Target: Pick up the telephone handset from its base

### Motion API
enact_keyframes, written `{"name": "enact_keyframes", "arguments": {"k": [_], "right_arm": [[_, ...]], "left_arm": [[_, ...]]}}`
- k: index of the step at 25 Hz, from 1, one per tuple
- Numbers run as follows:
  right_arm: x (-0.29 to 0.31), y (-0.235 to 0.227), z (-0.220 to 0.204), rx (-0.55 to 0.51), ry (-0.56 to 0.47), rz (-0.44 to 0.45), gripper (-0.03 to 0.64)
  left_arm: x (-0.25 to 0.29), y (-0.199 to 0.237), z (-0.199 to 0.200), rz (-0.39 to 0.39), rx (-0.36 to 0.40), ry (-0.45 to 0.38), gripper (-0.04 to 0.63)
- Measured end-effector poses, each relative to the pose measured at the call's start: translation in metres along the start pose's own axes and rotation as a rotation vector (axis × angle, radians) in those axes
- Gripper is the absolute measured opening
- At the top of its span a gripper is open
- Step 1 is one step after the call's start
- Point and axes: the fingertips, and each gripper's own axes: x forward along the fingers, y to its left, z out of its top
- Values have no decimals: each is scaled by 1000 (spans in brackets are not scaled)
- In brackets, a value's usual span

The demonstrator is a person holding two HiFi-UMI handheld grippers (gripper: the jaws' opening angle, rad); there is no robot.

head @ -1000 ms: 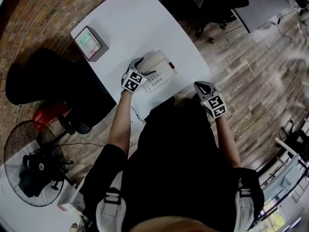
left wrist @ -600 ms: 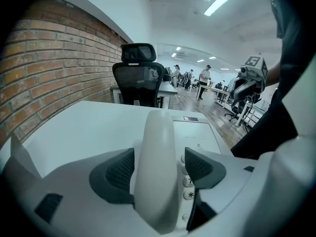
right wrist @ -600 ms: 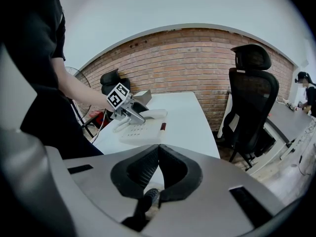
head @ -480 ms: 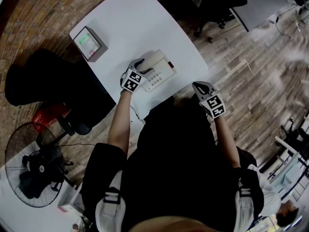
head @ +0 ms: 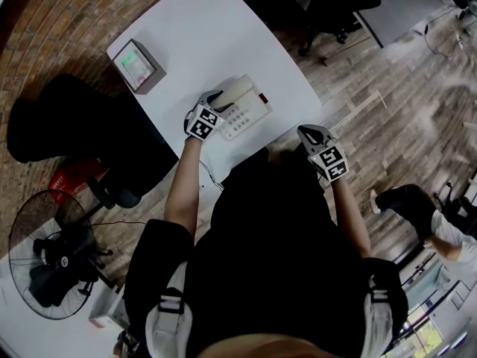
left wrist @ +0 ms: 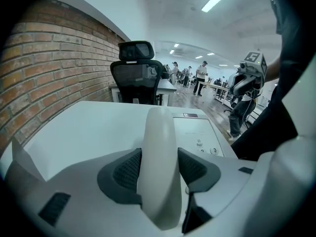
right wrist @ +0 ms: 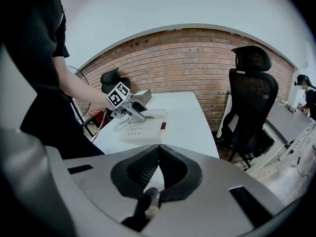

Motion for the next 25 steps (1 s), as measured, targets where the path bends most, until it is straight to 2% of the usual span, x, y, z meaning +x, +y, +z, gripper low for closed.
{"name": "enact_keyframes", "arguments": {"k": [12,25], "right_arm": [[5,8,7,4,-18,14,-3],[1,4,7,21,-31,0,-3]], "left_arm": [[1,0,-1,9,16,11,225],[2,2,-2,40,36,-20,222]]}}
